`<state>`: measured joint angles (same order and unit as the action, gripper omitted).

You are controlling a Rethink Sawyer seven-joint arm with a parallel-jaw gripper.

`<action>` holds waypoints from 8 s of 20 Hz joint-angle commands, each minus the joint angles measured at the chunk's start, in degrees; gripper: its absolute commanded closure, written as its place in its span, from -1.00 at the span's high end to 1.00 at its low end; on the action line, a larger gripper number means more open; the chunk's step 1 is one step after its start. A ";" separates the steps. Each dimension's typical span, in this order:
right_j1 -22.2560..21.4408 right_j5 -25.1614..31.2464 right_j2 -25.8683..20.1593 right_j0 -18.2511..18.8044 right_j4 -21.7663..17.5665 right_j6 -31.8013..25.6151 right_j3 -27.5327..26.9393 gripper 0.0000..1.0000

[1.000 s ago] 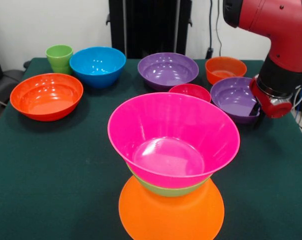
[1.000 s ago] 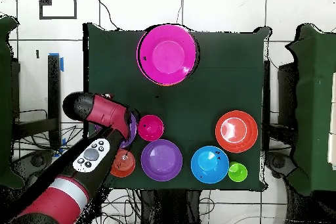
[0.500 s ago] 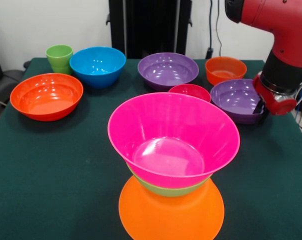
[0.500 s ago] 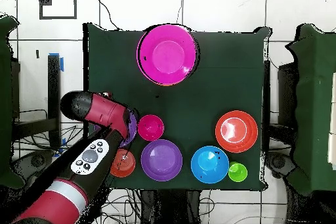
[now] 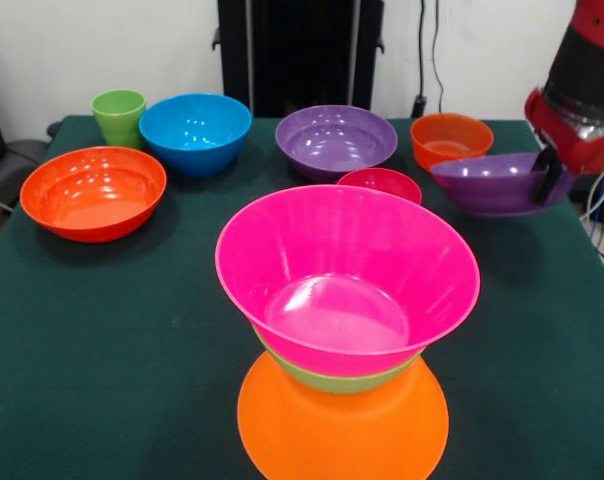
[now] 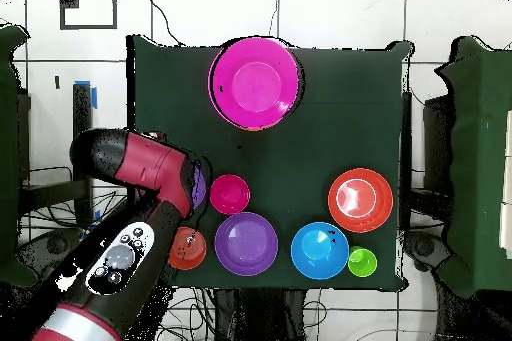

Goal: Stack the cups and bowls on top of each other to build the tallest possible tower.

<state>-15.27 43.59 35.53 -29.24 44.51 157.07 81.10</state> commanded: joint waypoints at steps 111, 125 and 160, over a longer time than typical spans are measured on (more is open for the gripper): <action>21.27 55.57 108.31 49.62 71.48 9.48 -73.19 -1.00; 21.88 53.41 107.41 49.94 71.10 9.55 -73.01 -1.00; 22.74 55.78 105.70 50.10 72.87 10.71 -73.76 1.00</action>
<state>6.93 99.49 139.19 20.23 116.95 162.12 9.74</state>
